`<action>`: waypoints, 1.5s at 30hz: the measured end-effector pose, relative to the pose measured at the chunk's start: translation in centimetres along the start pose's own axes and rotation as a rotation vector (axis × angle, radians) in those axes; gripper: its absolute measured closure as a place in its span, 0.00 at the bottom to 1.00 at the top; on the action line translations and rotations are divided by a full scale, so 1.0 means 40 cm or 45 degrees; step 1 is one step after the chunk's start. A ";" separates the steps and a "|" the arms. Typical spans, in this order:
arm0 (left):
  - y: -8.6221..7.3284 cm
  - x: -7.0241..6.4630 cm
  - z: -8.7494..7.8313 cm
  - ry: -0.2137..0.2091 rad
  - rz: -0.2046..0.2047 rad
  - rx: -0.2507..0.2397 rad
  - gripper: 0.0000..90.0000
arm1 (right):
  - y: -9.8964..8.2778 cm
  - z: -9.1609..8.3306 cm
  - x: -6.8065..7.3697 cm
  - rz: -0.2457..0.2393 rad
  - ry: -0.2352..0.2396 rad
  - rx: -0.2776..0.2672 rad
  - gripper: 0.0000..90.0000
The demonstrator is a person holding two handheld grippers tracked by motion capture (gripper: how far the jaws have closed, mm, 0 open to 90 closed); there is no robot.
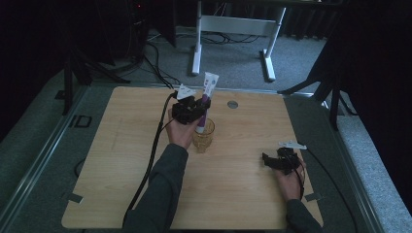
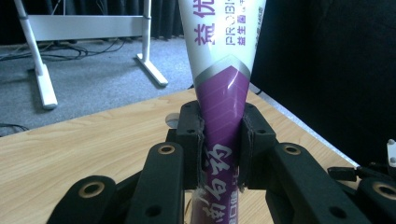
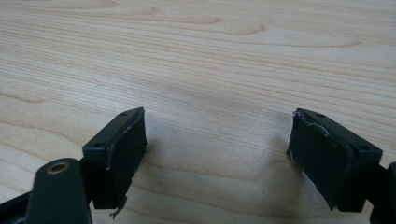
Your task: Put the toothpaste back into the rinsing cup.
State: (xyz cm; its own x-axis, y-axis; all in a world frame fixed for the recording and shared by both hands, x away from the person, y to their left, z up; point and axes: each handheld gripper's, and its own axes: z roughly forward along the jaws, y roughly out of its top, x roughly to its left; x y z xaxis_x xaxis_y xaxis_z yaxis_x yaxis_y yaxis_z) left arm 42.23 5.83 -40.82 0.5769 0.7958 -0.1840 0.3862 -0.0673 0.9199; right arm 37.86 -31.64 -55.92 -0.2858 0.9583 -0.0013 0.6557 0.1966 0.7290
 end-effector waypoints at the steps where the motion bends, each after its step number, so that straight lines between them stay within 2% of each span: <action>1: 0.000 -0.001 0.002 -0.002 -0.001 -0.003 0.82 | 0.000 0.000 0.000 -0.001 0.000 0.000 0.21; 13: -0.005 -0.015 0.016 -0.005 0.007 -0.029 0.82 | 0.000 0.000 0.000 0.000 0.000 0.000 0.21; 27: -0.011 -0.001 0.028 0.017 -0.015 -0.057 0.82 | 0.000 0.000 0.000 -0.002 0.000 0.001 0.21; 45: -0.028 0.015 0.043 0.026 -0.021 -0.052 0.82 | 0.000 0.000 0.000 0.001 0.000 0.001 0.21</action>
State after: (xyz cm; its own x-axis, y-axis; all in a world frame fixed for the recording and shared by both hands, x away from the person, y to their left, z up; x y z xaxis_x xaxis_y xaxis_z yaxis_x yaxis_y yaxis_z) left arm 43.39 5.32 -42.55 0.5560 0.8086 -0.1927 0.3658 -0.0298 0.9302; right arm 37.86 -31.64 -55.92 -0.2856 0.9584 -0.0007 0.6566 0.1962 0.7283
